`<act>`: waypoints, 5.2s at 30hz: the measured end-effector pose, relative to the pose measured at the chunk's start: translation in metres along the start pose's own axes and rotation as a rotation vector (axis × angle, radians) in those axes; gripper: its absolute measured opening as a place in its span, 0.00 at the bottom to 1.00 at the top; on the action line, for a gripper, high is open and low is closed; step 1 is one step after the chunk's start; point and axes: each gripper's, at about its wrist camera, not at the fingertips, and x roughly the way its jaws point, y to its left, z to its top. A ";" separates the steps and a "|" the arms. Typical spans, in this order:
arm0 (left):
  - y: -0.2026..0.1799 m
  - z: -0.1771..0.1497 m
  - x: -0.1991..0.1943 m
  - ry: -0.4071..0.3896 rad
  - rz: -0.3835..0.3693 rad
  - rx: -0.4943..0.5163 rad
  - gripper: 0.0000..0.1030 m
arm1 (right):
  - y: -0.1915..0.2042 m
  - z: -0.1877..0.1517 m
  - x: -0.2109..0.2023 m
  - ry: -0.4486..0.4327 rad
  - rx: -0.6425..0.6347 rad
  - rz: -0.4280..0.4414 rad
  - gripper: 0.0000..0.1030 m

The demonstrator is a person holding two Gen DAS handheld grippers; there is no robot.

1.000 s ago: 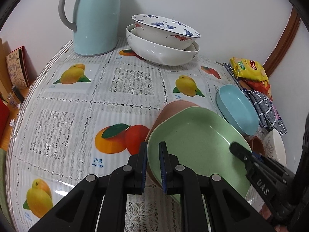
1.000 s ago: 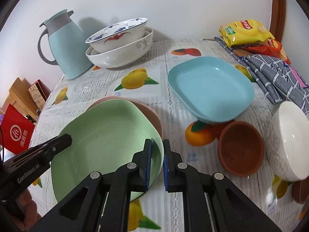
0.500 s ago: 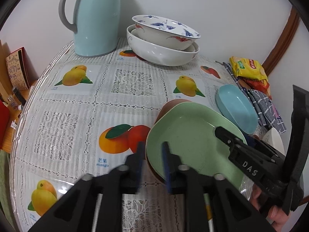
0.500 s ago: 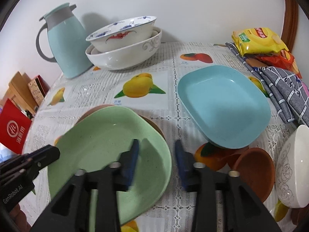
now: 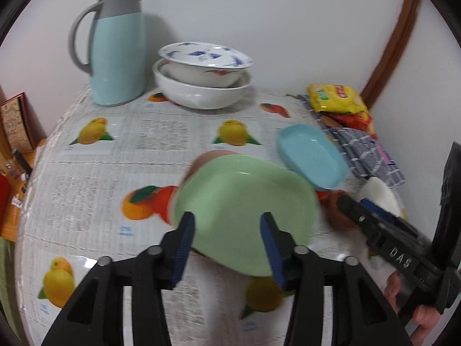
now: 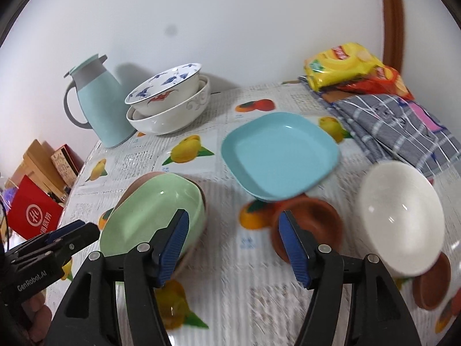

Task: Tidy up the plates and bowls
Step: 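Open both tools to release the green plate onto the pink plate, then move both tools to the light-blue plate rim and close on it, then lift the light-blue plate with both tools toward the green plate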

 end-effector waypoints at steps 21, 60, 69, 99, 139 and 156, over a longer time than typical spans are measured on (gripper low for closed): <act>-0.048 -0.025 0.042 0.066 0.023 -0.020 0.46 | -0.054 -0.056 -0.073 -0.025 0.040 -0.010 0.63; -0.106 0.090 0.124 0.103 0.122 0.151 0.47 | -0.106 0.097 0.045 0.067 0.105 -0.093 0.73; -0.095 0.101 0.170 0.184 0.114 0.074 0.47 | -0.111 0.090 0.078 0.178 0.122 -0.114 0.73; -0.083 0.098 0.187 0.193 0.091 0.065 0.10 | -0.101 0.084 0.105 0.181 0.091 -0.163 0.06; -0.072 0.039 -0.019 -0.009 0.047 0.065 0.09 | -0.029 0.017 -0.068 0.006 0.122 -0.072 0.06; -0.074 0.016 -0.055 -0.026 0.052 0.046 0.09 | -0.026 -0.007 -0.102 -0.014 0.151 -0.023 0.06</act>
